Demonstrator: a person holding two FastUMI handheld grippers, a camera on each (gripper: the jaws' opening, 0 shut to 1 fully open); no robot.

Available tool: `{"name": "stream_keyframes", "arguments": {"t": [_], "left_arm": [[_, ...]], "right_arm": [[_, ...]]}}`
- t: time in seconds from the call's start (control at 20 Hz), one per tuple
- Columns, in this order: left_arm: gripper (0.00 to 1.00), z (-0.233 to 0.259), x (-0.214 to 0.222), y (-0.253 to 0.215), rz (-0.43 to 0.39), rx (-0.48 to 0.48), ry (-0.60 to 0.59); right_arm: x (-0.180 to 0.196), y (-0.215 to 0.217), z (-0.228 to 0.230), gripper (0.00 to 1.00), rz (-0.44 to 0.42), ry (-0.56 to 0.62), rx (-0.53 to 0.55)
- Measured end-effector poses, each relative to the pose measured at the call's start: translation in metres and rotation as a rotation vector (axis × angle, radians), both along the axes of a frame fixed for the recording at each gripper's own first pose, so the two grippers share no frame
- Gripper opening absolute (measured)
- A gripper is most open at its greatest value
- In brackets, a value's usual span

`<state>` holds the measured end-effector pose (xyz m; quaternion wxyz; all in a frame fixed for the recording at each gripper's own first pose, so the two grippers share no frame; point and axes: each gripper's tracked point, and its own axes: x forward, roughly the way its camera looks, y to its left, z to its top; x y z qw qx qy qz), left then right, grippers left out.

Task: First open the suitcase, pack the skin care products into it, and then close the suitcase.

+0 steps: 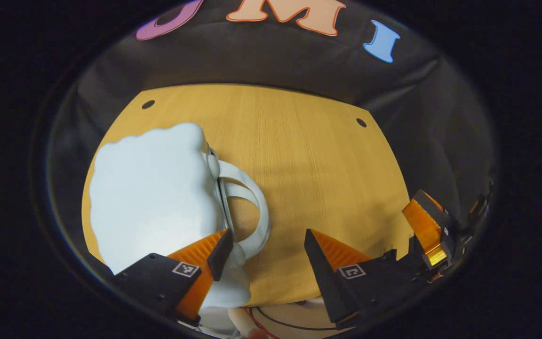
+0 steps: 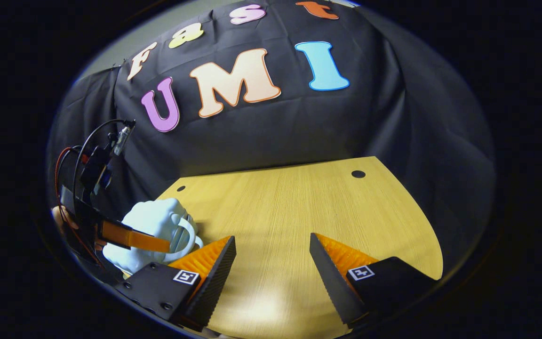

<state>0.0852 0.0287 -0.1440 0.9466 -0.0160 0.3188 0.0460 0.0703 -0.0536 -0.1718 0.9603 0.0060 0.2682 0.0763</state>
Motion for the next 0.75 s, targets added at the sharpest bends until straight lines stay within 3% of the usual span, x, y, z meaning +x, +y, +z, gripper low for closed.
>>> {"name": "stream_keyframes", "arguments": {"t": [0.2, 0.25, 0.45, 0.5, 0.75], "left_arm": [[0.99, 0.01, -0.008, -0.007, 0.005, 0.088, -0.032], [0.95, 0.012, -0.011, -0.011, -0.003, 0.094, -0.036], [0.95, 0.015, -0.015, -0.023, -0.038, 0.114, -0.04], [0.95, 0.014, -0.017, -0.025, -0.046, 0.113, -0.041], [0.95, 0.011, -0.019, -0.027, -0.069, 0.122, -0.041]], "right_arm": [[-0.009, -0.003, 0.011, 0.99, -0.014, -0.021, 0.004], [-0.011, -0.002, 0.014, 0.99, -0.015, -0.026, 0.009], [-0.019, -0.005, 0.02, 0.94, -0.021, -0.041, 0.001], [-0.022, -0.006, 0.021, 0.98, -0.024, -0.044, 0.001], [-0.031, -0.009, 0.025, 0.98, -0.042, -0.059, 0.002]]}}
